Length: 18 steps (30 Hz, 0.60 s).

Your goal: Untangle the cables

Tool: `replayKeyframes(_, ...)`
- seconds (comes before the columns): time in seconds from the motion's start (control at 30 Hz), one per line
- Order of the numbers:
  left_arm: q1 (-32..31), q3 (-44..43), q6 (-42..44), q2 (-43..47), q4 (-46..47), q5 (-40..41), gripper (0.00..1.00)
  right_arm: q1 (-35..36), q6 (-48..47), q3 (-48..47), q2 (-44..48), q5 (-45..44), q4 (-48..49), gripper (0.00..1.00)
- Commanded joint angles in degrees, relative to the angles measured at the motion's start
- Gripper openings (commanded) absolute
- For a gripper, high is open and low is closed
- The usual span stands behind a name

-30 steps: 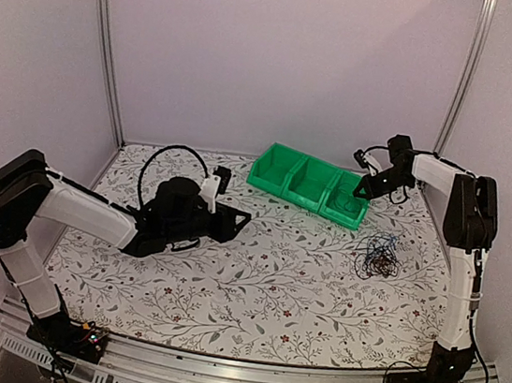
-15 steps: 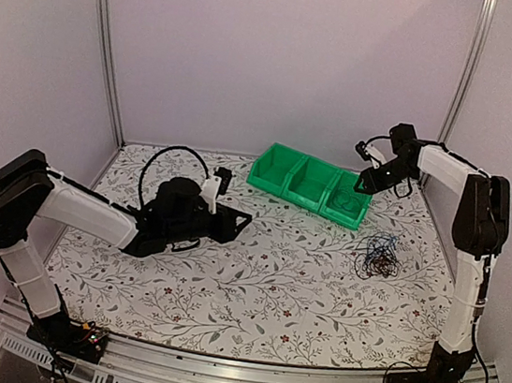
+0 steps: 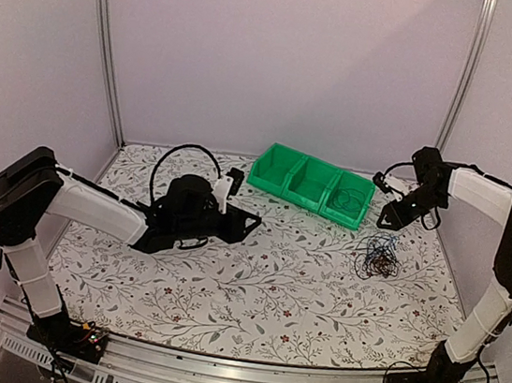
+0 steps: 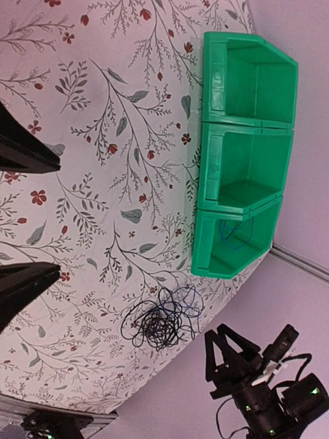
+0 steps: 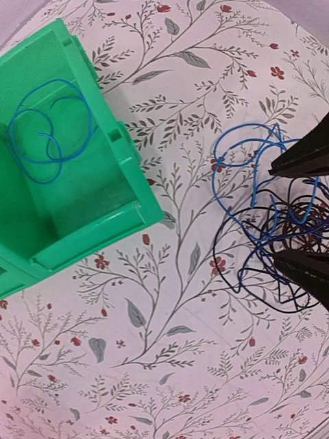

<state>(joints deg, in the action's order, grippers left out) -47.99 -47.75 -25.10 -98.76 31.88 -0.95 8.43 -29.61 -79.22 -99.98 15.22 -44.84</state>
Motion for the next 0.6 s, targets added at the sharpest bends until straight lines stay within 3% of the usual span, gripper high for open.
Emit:
replayKeyframes(0.0,-1.2,-1.7,0.9,-1.7,-1.4,-2.4,0.44,-4.0,-2.0,3.8,5.0,-2.6,-0.4,0.37)
replayKeyframes(0.57,-1.9,-4.7,0.1,-1.6,-5.6,-5.3,0.45,-6.5,-9.9,15.0,7.9,-8.3,10.6,0.36)
